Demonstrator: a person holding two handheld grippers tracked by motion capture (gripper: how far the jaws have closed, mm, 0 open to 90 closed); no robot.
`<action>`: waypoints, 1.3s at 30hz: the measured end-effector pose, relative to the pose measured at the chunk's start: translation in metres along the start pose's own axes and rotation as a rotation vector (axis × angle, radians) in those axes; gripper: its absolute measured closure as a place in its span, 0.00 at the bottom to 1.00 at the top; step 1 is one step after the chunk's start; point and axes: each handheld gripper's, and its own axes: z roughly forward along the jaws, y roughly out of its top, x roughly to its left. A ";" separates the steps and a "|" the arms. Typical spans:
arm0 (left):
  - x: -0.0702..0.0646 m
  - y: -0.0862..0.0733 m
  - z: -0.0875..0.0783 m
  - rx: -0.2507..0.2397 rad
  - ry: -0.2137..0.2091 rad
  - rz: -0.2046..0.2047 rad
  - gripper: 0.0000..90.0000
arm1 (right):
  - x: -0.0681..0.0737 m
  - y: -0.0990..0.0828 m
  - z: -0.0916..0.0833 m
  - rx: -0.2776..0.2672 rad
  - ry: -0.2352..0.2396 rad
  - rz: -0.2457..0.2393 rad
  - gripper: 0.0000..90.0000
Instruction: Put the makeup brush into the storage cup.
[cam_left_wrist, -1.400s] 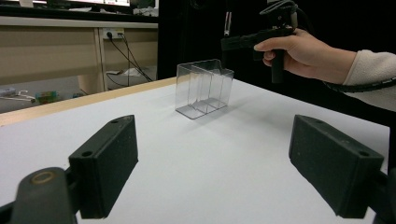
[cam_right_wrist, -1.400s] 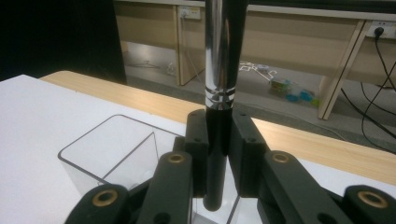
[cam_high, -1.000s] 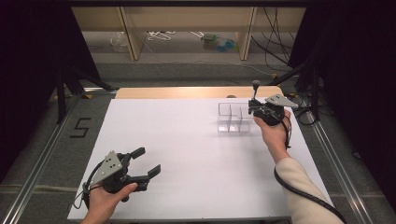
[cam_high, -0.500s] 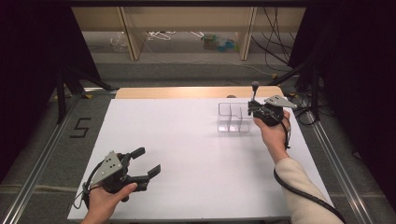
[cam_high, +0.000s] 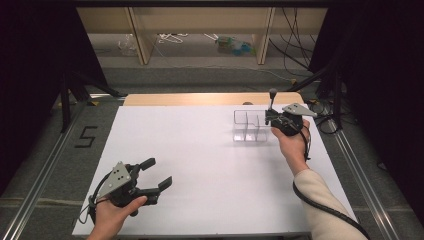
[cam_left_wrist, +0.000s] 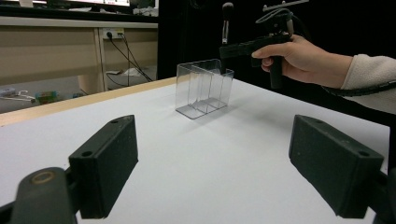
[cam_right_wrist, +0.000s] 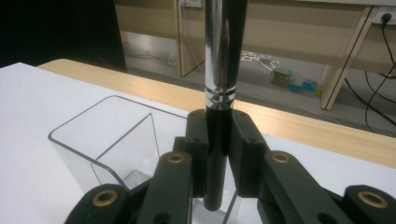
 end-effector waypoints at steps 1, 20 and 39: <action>0.000 0.000 0.000 0.000 0.000 0.001 0.17 | 0.000 0.000 0.000 0.000 0.003 -0.002 0.88; 0.000 0.000 0.000 0.002 0.000 -0.001 0.17 | 0.000 -0.005 0.003 0.010 0.016 0.014 0.88; 0.000 0.000 0.000 0.003 0.001 -0.001 0.17 | -0.002 -0.009 0.005 0.011 0.006 0.001 0.88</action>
